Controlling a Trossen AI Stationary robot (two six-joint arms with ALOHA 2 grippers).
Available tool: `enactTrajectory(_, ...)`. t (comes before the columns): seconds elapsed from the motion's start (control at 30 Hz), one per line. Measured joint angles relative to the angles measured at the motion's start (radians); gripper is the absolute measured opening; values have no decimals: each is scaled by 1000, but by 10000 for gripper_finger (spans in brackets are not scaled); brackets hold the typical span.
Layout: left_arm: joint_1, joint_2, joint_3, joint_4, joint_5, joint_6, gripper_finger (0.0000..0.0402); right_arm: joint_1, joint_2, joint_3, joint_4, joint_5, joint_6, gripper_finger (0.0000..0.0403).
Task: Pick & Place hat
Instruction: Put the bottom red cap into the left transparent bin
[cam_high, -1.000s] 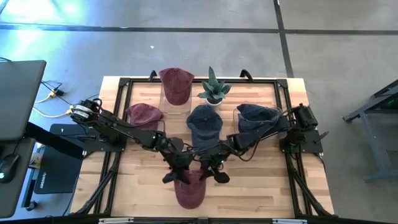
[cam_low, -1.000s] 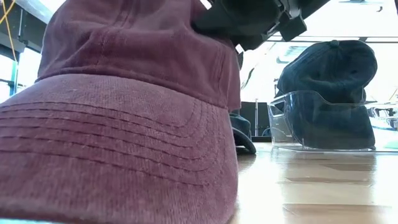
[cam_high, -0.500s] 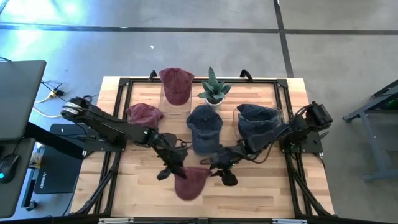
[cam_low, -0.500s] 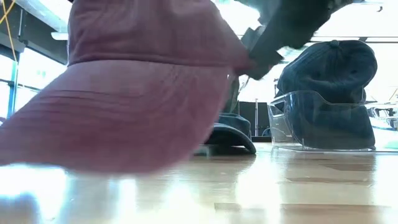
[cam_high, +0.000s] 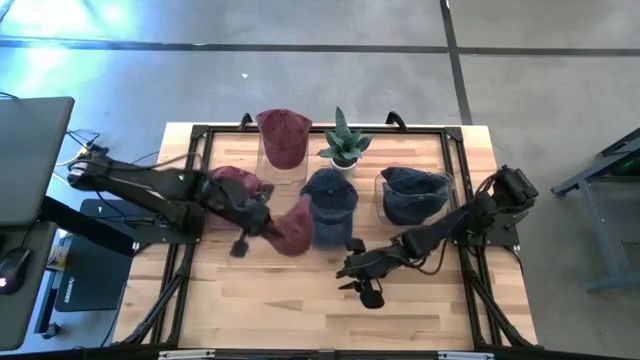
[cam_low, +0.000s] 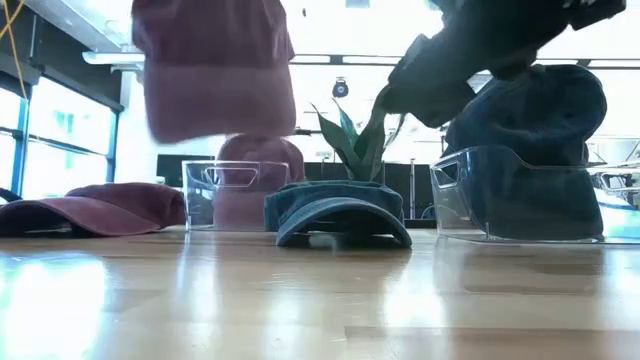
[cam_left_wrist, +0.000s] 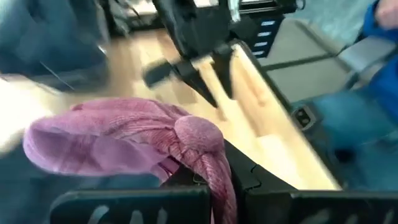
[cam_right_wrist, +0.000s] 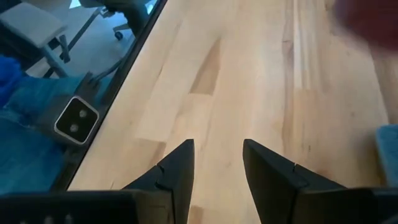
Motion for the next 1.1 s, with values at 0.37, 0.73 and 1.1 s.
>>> enactTrajectory(0.37, 277, 85, 317, -439, -207, 522, 0, -19, 0, 0, 7, 10, 4, 133)
enactTrajectory(0.73, 509, 174, 329, -340, -288, 953, 0, -19, 0, 0, 8, 10, -2, 133)
enactTrajectory(1.1, 633, 242, 327, -262, -318, 1151, 0, -18, 0, -5, 9, 11, -19, 133)
